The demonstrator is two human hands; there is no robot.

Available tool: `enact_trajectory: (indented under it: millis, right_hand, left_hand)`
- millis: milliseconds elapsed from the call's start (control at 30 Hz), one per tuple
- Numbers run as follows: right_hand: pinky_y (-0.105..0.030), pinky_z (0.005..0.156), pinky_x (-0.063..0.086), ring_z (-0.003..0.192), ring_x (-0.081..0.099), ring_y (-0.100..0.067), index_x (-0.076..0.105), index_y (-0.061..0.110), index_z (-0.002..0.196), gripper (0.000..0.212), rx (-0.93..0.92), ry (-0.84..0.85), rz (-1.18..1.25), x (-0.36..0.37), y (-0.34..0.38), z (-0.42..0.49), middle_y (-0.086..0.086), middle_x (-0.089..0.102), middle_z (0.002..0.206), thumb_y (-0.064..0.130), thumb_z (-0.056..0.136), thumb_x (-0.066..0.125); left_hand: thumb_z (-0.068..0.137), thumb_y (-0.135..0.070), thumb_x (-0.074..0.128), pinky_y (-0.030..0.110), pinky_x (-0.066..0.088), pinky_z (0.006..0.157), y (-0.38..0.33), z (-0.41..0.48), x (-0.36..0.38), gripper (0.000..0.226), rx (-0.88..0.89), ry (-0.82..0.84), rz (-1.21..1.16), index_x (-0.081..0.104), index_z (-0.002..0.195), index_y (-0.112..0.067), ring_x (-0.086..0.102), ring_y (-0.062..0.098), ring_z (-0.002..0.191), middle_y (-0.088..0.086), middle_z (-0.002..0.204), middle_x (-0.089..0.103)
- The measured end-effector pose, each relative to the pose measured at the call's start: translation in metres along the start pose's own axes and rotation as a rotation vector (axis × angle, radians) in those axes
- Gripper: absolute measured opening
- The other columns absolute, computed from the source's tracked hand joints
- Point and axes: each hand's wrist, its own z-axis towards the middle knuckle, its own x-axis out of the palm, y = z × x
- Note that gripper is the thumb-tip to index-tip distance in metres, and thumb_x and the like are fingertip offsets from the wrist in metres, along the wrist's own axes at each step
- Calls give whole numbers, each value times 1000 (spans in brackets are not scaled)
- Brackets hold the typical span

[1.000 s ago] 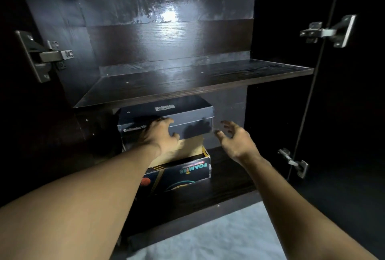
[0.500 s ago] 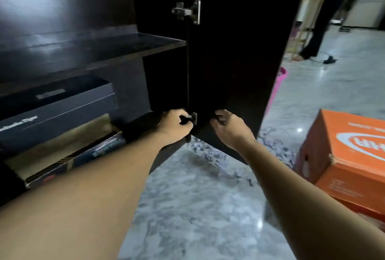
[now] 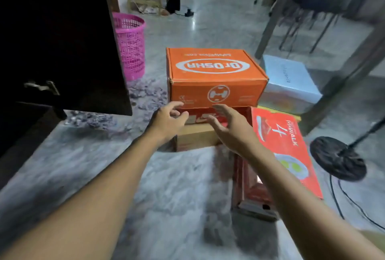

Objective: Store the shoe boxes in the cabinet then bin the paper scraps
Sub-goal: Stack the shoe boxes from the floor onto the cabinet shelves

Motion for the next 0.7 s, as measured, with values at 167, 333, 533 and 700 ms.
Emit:
enact_trajectory:
  millis: [167,333,533,700]
  right_hand:
    - [-33,105,41,130,51,-18,54,20,138,47,158,-56,-34,-33,-75,-37,-2,57,140,37,95,59]
    - [-45,109,39,133,46,-27,44,22,145,61,347,-84,-125,-49,-135,-60,-6,47,148,44,90,59]
    - [-58,110,33,135,38,-34,27,28,148,86,649,-10,-95,-62,-190,-89,-9,37,144,62,77,64]
    - [-37,85,52,109,59,-22,36,25,137,93,583,-32,230,-65,-209,-102,-2,52,128,62,63,76]
  left_hand:
    - [88,-36,64,23,43,74,-19,-28,101,41,-44,149,-104,57,127,-24,58,15,90,-3,95,58]
    - [90,-40,60,31,49,87,-27,-51,172,55,-179,287,-151,45,140,-22,59,19,94,3,111,59]
    - [87,-53,58,44,43,104,-29,-62,209,82,-260,395,-147,13,153,-36,48,25,130,2,149,42]
    - [89,-39,62,41,47,99,-33,-63,218,86,-260,425,-172,6,154,-34,56,29,122,4,144,50]
